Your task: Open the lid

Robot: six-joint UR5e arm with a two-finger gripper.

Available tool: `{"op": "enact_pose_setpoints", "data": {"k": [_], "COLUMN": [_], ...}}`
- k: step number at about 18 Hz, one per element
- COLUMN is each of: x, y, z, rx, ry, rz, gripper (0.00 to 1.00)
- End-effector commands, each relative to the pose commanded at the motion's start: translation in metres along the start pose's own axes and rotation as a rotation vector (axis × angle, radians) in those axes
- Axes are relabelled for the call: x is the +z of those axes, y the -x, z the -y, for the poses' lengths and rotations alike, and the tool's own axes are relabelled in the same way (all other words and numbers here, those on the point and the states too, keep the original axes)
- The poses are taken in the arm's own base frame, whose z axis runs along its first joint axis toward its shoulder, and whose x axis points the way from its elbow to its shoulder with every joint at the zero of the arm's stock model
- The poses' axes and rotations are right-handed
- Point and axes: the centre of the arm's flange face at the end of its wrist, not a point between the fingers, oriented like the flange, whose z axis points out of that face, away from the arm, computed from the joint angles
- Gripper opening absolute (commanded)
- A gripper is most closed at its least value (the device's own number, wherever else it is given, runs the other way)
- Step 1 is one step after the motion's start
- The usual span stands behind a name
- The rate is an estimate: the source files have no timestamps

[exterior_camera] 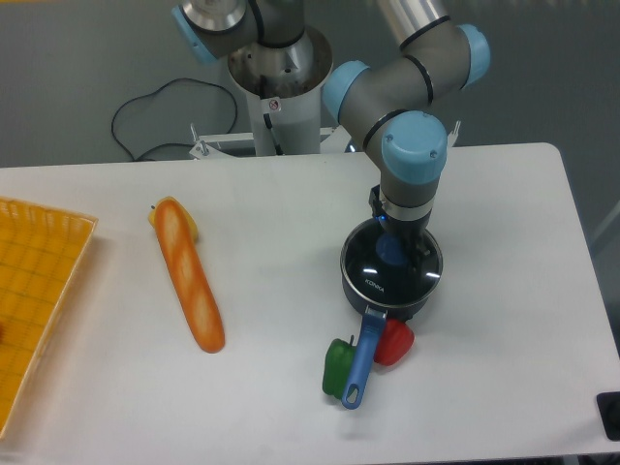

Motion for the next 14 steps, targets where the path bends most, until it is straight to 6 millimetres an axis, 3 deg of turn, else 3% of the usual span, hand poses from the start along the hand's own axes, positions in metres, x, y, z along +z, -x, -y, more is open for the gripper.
{"op": "enact_pose_setpoints", "data": {"k": [14], "x": [0.0015], "y": [-0.0005], "z": [0.0023], "rx": [-0.006], "ry": [-0.005], "rz": [-0.003], "gripper": [1.0]}}
